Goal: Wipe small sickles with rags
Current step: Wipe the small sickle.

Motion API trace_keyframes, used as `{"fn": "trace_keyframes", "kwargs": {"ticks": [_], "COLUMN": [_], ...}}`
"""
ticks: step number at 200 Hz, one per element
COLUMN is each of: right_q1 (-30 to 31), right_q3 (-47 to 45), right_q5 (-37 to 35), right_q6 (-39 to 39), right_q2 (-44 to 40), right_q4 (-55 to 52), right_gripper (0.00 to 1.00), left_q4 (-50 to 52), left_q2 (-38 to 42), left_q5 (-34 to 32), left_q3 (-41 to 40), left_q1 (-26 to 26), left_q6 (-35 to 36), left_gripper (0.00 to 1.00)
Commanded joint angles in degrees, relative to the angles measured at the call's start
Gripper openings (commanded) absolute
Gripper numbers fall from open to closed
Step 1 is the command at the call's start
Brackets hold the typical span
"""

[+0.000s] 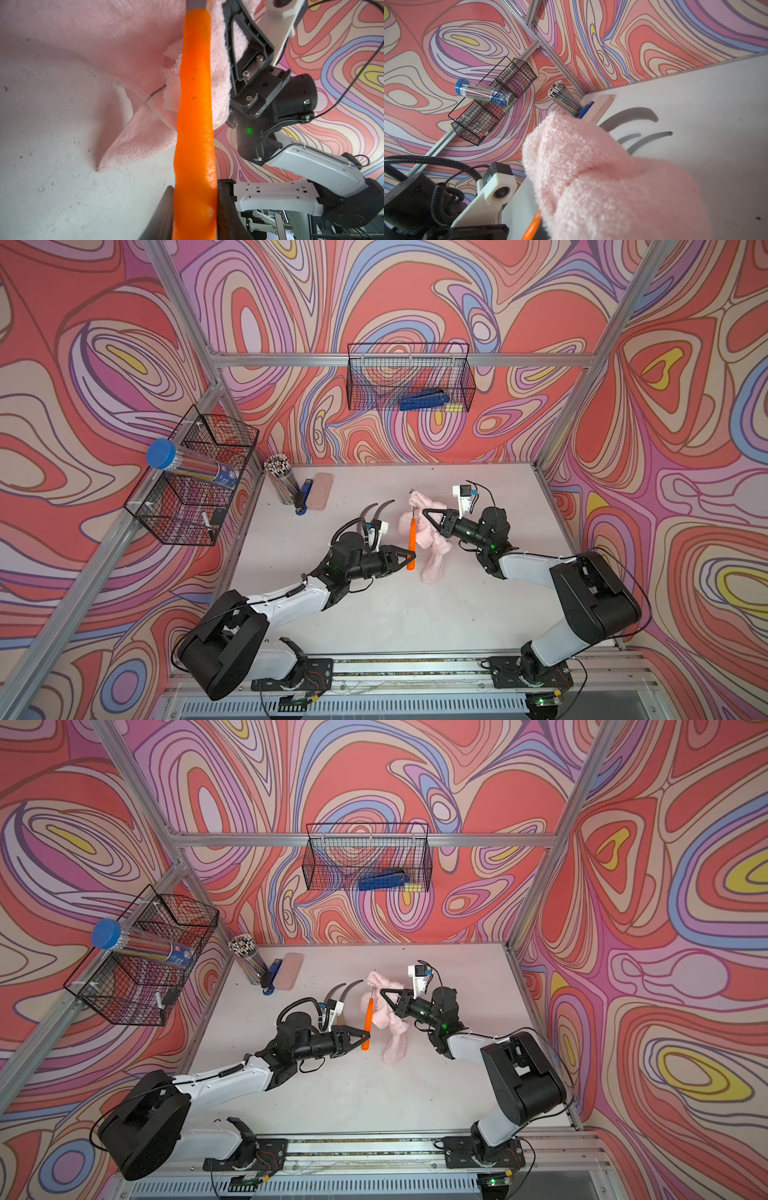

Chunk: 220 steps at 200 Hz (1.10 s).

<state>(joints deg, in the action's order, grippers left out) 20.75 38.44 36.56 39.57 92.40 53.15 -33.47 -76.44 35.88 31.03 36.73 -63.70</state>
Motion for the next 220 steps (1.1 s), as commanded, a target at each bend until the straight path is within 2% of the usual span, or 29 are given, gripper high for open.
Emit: {"fn": "trace_keyframes", "kwargs": {"ticks": [1, 49, 73, 126, 166, 220], "right_q1": [1.52, 5.14, 5.17, 4.84, 3.2, 0.31], "right_q3": [0.53, -3.99, -1.87, 10.73, 20.78, 26.34], "right_q5": [1.99, -2.54, -6.37, -8.16, -9.79, -9.97], "right_q6": [0.91, -4.17, -5.67, -8.51, -10.21, -11.19], "right_q2": [-0.34, -7.83, -8.43, -0.3, 6.69, 13.06], "right_q4": [3.57, -3.14, -9.6, -19.48, -27.19, -30.95], "right_gripper": [0.0, 0.0, 0.0, 0.0, 0.0, 0.0], "left_q4": [5.04, 10.38, 11.74, 11.51, 15.27, 19.22], "left_q2": [1.28, 3.24, 4.1, 6.12, 10.05, 15.23], "left_q5": [-0.53, -1.72, -0.24, 3.34, 2.67, 1.96], "left_q3": [2.95, 4.33, 4.89, 4.6, 4.26, 4.23], "left_q1": [-0.34, -2.1, -2.1, -2.1, -2.23, -2.35], "left_q6": [2.98, 5.39, 5.85, 5.01, 6.3, 8.15], "left_gripper": [0.0, 0.0, 0.0, 0.0, 0.0, 0.0]}}
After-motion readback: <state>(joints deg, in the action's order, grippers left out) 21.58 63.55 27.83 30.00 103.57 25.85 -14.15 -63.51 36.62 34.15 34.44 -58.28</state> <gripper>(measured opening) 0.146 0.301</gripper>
